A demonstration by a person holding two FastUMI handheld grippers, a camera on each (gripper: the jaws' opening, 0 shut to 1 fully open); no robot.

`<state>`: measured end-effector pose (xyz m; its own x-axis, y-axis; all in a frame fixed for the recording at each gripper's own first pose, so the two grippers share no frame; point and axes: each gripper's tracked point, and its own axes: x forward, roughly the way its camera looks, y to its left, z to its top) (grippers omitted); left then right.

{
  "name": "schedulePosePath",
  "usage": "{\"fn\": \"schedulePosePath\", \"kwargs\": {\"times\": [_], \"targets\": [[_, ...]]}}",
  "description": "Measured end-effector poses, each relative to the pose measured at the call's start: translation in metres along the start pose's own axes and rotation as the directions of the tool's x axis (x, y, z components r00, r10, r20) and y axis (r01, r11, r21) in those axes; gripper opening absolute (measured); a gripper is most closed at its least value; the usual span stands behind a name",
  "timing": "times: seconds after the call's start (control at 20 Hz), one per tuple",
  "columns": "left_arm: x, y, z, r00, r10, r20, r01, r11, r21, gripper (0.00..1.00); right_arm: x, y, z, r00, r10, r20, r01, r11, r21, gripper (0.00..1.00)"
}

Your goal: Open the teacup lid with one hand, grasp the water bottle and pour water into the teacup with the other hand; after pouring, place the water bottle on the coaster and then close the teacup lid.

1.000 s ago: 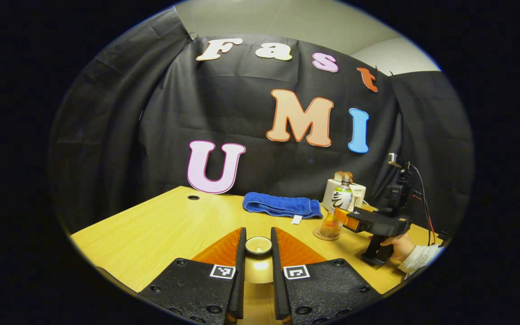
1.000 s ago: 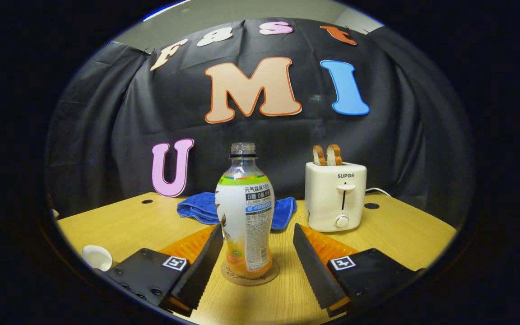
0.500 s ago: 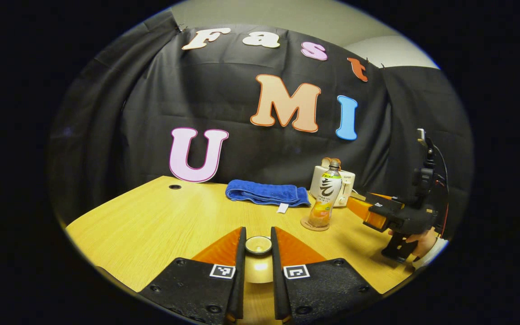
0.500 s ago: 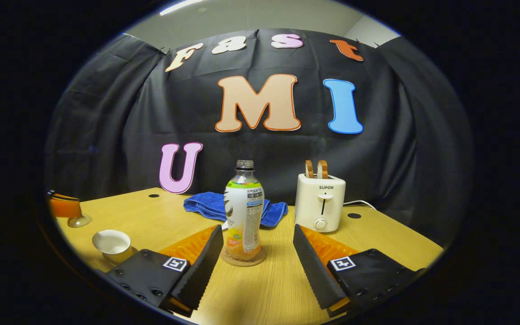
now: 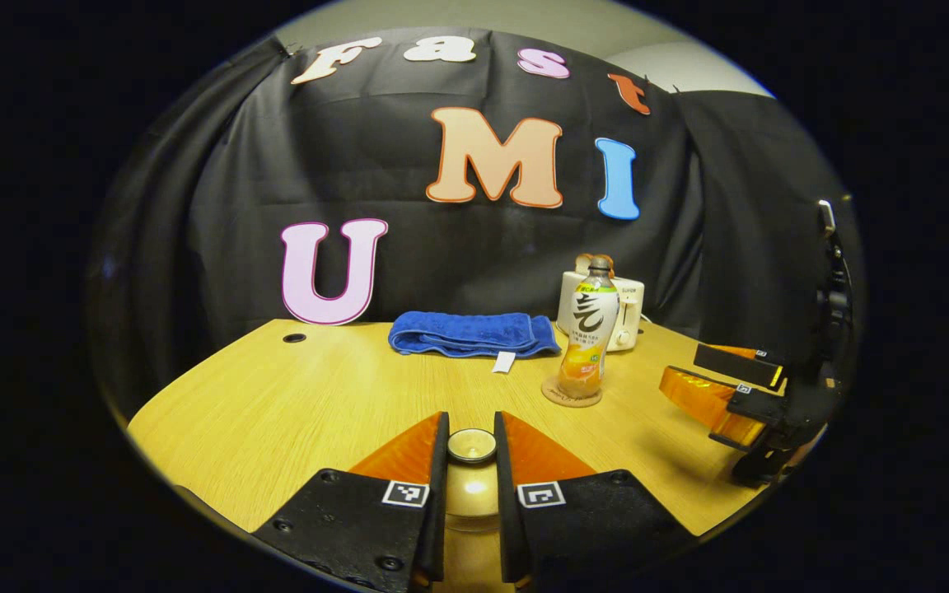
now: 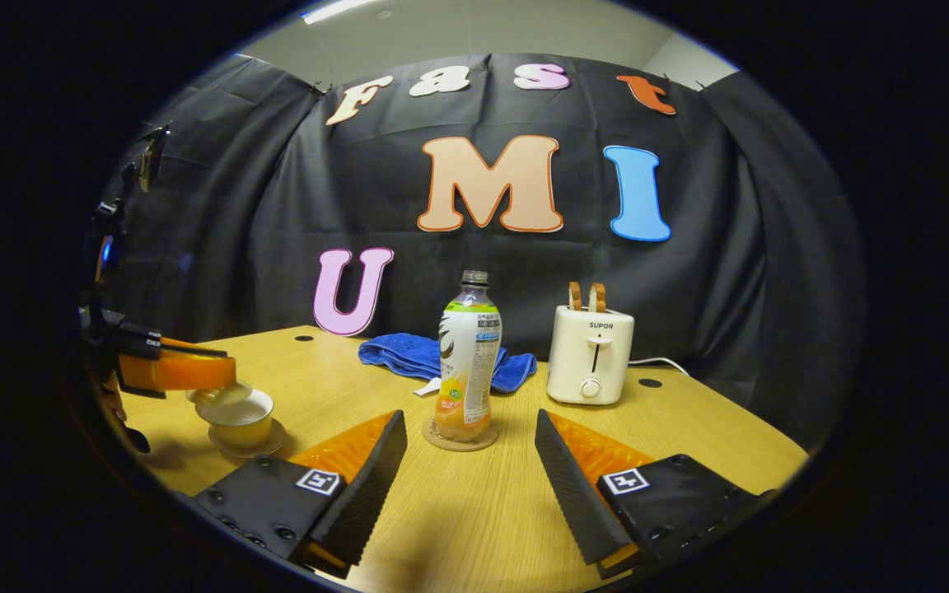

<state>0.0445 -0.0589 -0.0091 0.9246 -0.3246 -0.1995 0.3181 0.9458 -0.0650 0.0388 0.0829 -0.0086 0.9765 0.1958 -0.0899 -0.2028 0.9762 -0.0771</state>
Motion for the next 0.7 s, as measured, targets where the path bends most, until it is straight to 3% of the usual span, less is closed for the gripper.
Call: {"fn": "schedulePosePath", "kwargs": {"times": [0.7], "targets": [[0.014,0.000,-0.015,0.999,0.036,-0.017,-0.036,0.999,0.030,0.27,-0.023,-0.005,0.004,1.000,0.004,0.022,-0.005,1.000,0.008,0.98]]}}
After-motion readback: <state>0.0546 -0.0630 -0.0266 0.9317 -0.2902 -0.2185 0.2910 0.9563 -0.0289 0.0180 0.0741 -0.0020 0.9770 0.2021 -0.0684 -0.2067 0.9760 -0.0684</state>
